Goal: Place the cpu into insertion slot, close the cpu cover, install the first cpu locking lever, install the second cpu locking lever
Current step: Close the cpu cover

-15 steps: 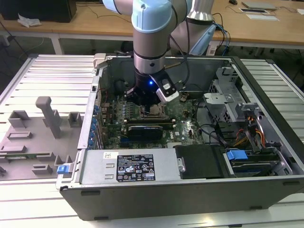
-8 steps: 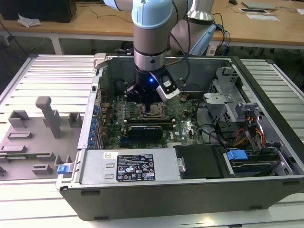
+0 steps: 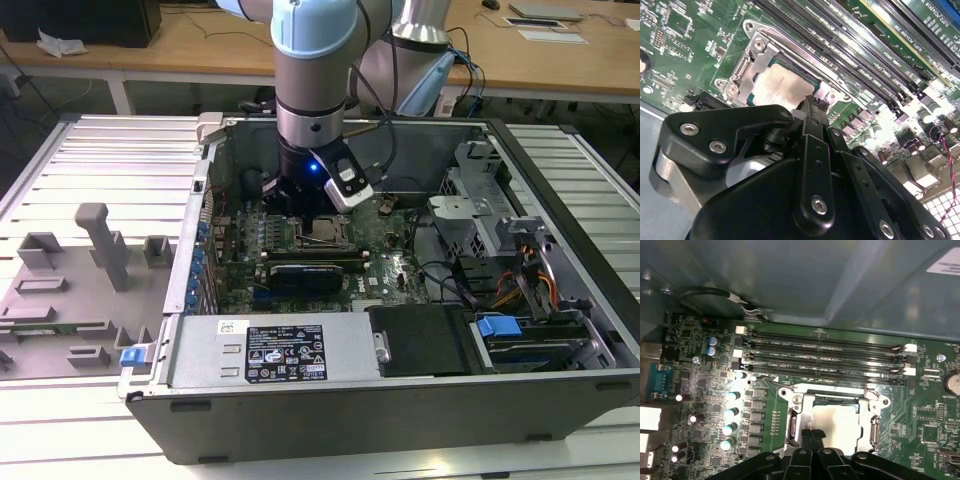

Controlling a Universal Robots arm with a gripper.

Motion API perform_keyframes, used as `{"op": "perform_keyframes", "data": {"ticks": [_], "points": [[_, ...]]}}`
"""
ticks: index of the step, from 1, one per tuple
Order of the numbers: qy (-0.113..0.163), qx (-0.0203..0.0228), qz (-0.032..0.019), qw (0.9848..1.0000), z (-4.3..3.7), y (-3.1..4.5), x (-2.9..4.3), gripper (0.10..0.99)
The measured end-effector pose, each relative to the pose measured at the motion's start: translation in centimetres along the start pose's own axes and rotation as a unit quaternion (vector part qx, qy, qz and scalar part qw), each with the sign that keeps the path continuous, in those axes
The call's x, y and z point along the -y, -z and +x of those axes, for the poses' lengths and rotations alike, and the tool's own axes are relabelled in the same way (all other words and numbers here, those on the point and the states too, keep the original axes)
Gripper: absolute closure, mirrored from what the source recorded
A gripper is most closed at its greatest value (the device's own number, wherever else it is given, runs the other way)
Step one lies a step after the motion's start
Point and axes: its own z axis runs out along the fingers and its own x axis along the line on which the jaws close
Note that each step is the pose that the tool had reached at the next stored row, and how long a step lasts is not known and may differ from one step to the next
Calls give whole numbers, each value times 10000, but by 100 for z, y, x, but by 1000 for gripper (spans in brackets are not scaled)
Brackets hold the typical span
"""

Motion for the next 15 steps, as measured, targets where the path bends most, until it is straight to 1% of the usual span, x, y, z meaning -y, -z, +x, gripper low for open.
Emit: {"op": "perform_keyframes", "data": {"ticks": [7,15], "points": [[-1,-6,0,10000,59,-39,-29,980],[-1,-6,-1,10000,64,-102,-75,980]]}}
